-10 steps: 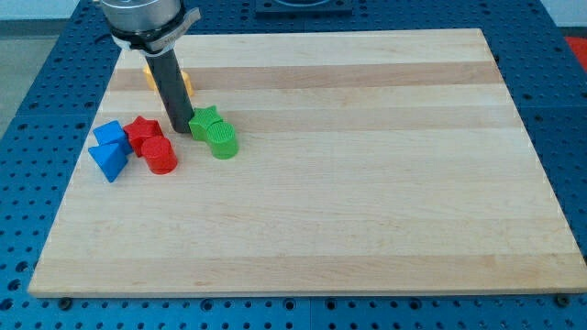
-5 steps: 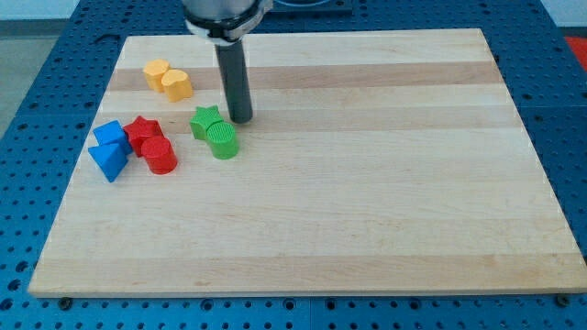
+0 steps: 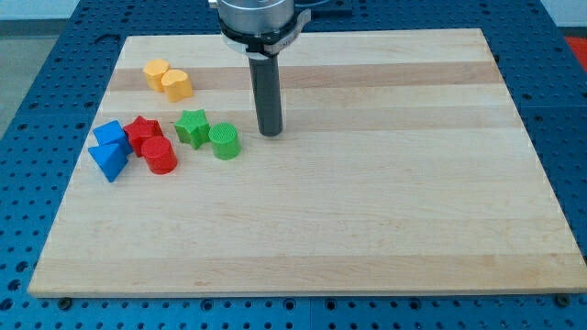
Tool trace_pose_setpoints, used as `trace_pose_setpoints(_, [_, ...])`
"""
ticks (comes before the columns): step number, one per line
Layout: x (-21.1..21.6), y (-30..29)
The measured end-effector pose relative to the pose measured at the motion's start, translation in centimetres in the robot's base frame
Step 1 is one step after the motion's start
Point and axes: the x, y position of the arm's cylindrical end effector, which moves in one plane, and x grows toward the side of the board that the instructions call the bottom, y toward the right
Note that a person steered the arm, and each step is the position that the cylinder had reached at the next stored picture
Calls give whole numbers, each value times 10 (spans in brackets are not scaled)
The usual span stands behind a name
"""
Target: Push green circle and green star towards red star
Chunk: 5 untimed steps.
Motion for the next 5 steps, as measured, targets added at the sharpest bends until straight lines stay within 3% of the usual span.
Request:
trace_pose_setpoints(4, [17, -94])
trace_pose_setpoints(5, [19, -92])
